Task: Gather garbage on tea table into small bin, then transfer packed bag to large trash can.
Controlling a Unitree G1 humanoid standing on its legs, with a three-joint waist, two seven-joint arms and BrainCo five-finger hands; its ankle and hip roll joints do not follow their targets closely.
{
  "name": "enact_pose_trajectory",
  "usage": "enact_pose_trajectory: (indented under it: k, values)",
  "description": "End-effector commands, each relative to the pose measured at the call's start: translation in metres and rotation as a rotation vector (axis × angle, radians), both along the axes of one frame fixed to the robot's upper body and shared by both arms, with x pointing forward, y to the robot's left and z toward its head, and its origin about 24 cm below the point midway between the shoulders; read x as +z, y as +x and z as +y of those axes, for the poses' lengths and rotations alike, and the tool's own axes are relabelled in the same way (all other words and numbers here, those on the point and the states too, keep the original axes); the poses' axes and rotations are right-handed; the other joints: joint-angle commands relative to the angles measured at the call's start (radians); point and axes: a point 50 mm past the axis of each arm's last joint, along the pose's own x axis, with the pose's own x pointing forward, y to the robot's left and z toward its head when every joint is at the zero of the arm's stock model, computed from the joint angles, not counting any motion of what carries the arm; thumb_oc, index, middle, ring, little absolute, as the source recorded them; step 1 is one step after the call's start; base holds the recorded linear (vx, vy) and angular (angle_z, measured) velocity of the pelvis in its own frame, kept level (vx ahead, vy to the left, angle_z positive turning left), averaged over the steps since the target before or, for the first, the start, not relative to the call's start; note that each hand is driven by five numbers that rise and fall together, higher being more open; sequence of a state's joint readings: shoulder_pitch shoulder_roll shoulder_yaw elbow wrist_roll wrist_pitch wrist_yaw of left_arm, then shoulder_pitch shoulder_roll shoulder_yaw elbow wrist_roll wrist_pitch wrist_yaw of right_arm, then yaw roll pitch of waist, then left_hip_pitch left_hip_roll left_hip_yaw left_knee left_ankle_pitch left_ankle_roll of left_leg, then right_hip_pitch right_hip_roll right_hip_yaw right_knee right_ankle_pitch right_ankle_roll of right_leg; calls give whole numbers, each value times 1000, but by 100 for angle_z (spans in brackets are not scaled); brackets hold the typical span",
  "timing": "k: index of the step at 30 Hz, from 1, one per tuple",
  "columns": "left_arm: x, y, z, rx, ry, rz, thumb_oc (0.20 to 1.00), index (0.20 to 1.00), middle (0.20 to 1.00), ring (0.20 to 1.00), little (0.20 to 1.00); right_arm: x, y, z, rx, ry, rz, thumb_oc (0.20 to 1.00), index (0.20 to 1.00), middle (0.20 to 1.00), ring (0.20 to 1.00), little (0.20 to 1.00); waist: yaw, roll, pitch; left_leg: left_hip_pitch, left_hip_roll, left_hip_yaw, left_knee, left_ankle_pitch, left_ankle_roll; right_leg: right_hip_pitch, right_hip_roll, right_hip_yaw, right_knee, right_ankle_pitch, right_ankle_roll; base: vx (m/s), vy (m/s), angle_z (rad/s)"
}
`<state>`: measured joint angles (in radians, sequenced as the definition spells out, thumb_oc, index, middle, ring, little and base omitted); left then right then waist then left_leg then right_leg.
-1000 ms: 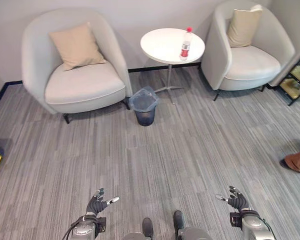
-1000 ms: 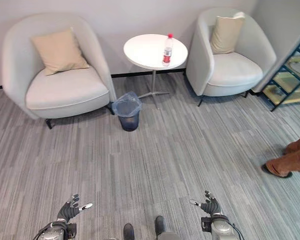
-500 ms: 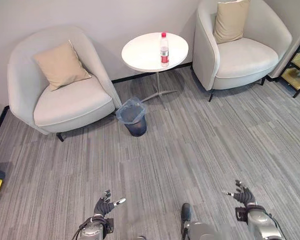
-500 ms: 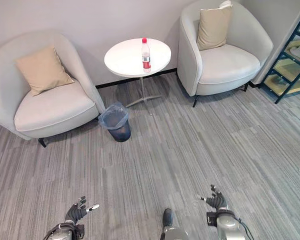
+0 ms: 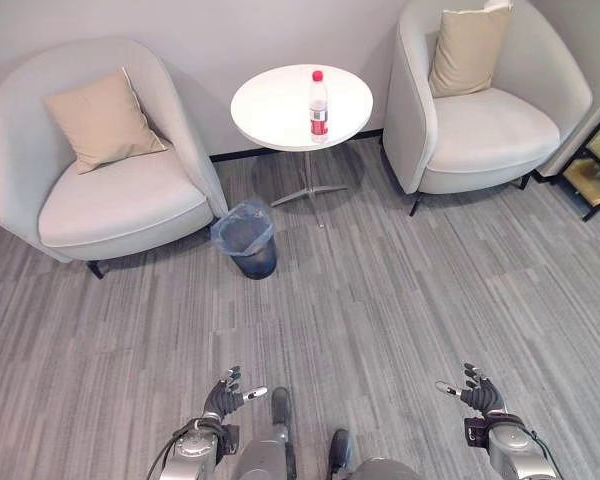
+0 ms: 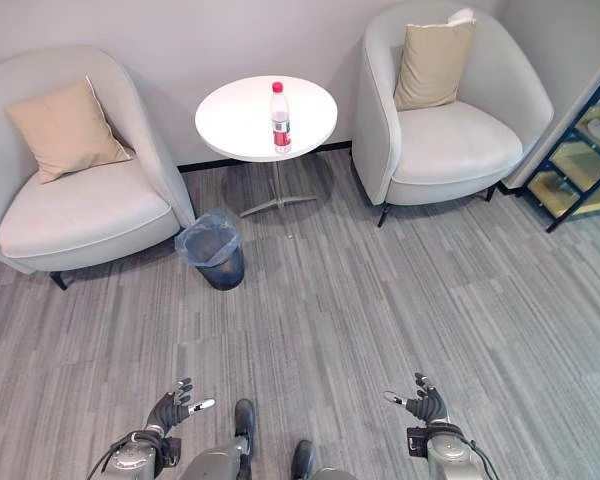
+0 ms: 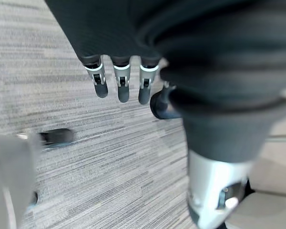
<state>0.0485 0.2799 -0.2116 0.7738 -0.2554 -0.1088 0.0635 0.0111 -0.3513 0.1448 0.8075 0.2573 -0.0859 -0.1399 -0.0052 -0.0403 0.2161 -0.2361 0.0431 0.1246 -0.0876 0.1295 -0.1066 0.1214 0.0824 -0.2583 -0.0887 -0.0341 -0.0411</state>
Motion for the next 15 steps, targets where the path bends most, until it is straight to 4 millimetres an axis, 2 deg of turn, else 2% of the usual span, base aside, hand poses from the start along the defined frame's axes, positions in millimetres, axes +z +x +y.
enact_pose_trajectory:
  k: [1,4,9,10,12,13,15]
  values:
    - [13,9,15,19,44,-75,1000,1000,1000,1000,1000,11,6,-9,-6,-22,-62,1000,1000,1000,1000,1000,38,12,-8,-19,-9,37,80,-19,15,84,-94,153,34,-120,107,403,138,-46]
    - [12,3,19,30,51,-63,1000,1000,1000,1000,1000,9,4,-6,15,-23,-48,1000,1000,1000,1000,1000,48,11,-23,8,1,49,88,-4,29,116,-99,170,39,-140,113,326,125,-57]
    - [14,5,25,33,66,-70,1000,1000,1000,1000,1000,8,11,5,47,2,-58,1000,1000,1000,1000,1000,73,-31,-47,-17,-6,89,206,-68,57,97,-170,190,108,-139,151,310,159,-37]
    - [18,9,28,37,75,-89,1000,1000,1000,1000,1000,10,16,11,57,22,-78,1000,1000,1000,1000,1000,78,-40,-54,-7,-17,93,216,-105,77,68,-187,196,182,-130,174,313,182,-29]
    - [19,11,30,38,80,-94,1000,1000,1000,1000,1000,11,18,13,61,27,-84,1000,1000,1000,1000,1000,78,-41,-56,1,-21,94,217,-118,84,52,-189,199,213,-120,181,226,135,-1]
    - [21,13,33,48,90,-99,1000,1000,1000,1000,1000,12,21,17,71,36,-96,1000,1000,1000,1000,1000,73,-44,-48,29,-44,90,218,-148,104,8,-201,204,288,-63,200,126,84,7]
    - [22,15,35,55,94,-108,1000,1000,1000,1000,1000,12,23,18,78,37,-95,1000,1000,1000,1000,1000,68,-33,-43,59,-47,85,201,-158,110,-50,-194,210,312,-39,192,202,104,-5]
